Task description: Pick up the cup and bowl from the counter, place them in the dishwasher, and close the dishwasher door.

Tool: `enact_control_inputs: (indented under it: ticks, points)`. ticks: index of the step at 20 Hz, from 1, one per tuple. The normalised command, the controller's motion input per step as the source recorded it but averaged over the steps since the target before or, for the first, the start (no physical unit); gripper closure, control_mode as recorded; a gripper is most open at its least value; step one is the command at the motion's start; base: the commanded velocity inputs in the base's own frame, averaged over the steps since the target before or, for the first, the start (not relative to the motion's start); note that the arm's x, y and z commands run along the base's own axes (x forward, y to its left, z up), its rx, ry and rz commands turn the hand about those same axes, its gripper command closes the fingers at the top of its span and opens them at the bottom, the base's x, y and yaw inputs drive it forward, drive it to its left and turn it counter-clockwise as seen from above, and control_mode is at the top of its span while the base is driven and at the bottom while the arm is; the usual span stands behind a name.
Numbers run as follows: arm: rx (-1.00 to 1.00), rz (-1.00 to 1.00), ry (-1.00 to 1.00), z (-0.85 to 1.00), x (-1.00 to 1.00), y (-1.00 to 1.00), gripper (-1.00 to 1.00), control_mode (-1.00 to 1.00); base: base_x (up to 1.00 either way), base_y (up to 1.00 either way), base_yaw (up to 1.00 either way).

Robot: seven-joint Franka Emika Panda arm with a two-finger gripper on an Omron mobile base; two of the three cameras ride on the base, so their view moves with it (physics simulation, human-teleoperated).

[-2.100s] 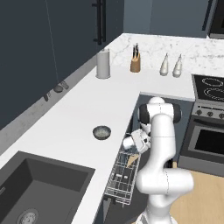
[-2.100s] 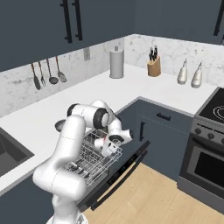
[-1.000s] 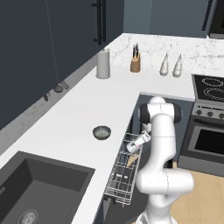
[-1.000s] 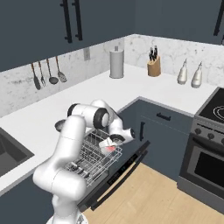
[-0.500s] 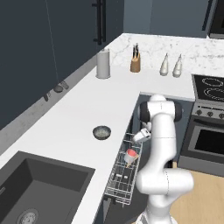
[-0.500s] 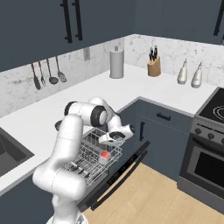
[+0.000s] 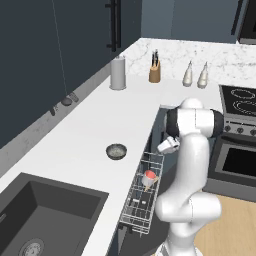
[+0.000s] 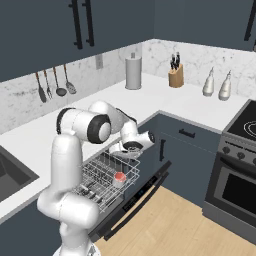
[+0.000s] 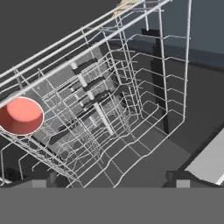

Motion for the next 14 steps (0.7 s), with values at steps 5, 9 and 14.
enact_control_inputs:
  ticks: [5, 9, 14]
  points:
    - [-0.22, 0.05, -0.17, 1.0, -0.69, 0.44, -1.0, -1.0, 0.0, 0.0, 0.0]
    - [-0.37, 0.16, -0.11, 0.79, -0.44, 0.73, -1.0, -1.0, 0.0, 0.0, 0.0]
    - [-0.44, 0.22, -0.01, 0.52, -0.05, 0.91, -1.0, -1.0, 0.0, 0.0, 0.0]
